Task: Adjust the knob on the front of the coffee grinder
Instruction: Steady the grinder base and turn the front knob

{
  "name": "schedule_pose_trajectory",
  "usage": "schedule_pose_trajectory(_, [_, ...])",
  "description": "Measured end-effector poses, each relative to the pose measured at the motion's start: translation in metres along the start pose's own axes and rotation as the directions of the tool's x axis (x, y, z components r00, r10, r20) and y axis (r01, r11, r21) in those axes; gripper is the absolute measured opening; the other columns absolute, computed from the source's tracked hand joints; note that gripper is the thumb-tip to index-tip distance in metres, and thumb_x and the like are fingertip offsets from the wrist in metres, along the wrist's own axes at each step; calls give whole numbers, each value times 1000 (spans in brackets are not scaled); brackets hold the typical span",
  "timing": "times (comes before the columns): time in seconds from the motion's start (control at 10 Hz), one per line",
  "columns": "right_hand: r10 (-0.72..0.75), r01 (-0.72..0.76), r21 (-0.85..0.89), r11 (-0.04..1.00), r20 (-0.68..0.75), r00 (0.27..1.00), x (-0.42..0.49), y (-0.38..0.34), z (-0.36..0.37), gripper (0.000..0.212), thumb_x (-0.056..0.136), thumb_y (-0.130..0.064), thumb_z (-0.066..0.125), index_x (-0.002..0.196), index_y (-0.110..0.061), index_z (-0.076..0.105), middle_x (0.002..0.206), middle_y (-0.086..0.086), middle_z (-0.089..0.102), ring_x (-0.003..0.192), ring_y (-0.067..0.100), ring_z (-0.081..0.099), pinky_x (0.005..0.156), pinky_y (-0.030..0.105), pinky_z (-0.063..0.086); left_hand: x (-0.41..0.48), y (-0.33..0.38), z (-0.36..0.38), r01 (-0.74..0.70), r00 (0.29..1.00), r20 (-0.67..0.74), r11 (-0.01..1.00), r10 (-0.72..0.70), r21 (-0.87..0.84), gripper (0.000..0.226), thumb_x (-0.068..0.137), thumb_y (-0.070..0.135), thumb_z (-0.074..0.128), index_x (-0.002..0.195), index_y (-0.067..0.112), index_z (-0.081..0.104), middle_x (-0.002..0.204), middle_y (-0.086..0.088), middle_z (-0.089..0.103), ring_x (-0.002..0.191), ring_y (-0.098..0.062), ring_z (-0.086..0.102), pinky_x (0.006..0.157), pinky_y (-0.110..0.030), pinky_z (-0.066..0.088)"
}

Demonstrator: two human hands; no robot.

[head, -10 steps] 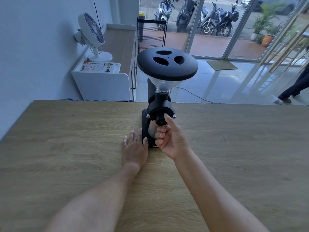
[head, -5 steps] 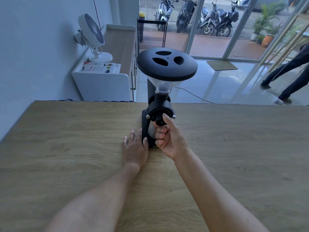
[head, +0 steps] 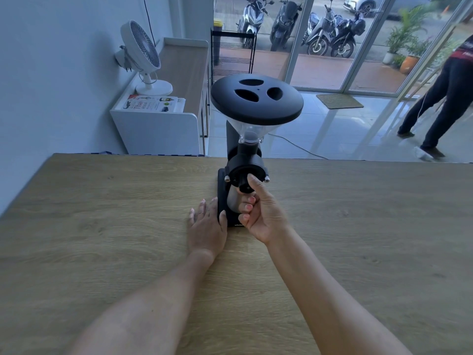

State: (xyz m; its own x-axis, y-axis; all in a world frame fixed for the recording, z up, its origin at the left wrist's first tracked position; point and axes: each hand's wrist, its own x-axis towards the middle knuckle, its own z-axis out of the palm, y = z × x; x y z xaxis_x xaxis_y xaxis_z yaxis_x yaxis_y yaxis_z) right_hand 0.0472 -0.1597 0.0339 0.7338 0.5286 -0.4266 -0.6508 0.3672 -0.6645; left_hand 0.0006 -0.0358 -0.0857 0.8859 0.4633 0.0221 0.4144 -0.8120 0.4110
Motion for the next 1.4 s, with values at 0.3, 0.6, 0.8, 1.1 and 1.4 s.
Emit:
schedule_pose_trajectory(0.3, [11,-10,-35,999,12,1000,-1,-1,-1,58,76,-46,78,113,-12,49,58,-6,40,46,6,40,41,21,35,1,-1,2,4,1000,3,1000,-4,1,56,102,43,14,154,22,15,160,-1,22,148,-11,5,121,-40,1])
schedule_pose_trajectory(0.6, [28,-26,-29,999,81,996,-6,-3,-3,50,87,-53,60,105,-7,68,64,-1,46,53,12,46,48,25,40,1,0,2,9,1000,6,1000,-9,3,56,102,43,14,154,23,14,160,-1,22,148,-11,5,121,-40,1])
schedule_pose_trajectory(0.8, [46,-47,7,999,104,994,-4,-1,-4,49,90,-51,57,102,-6,72,66,-1,46,54,12,46,49,25,40,0,0,0,11,1000,4,1000,-11,6,56,102,43,16,154,23,15,160,-2,22,148,-12,5,121,-40,1])
schedule_pose_trajectory(1.1, [42,-49,99,994,80,996,2,3,-5,50,86,-49,65,105,-3,68,57,-6,46,47,7,45,48,21,40,-2,2,-5,7,1000,17,1000,-7,0,56,102,43,15,154,22,13,161,-1,19,148,-11,3,121,-39,-1])
schedule_pose_trajectory(1.4, [35,-39,81,996,49,998,2,3,-6,51,80,-50,71,104,-4,68,55,-7,45,46,6,44,48,21,39,-4,4,-9,7,1000,21,1000,-8,6,55,103,42,16,154,22,13,161,-1,17,148,-12,3,121,-39,-1])
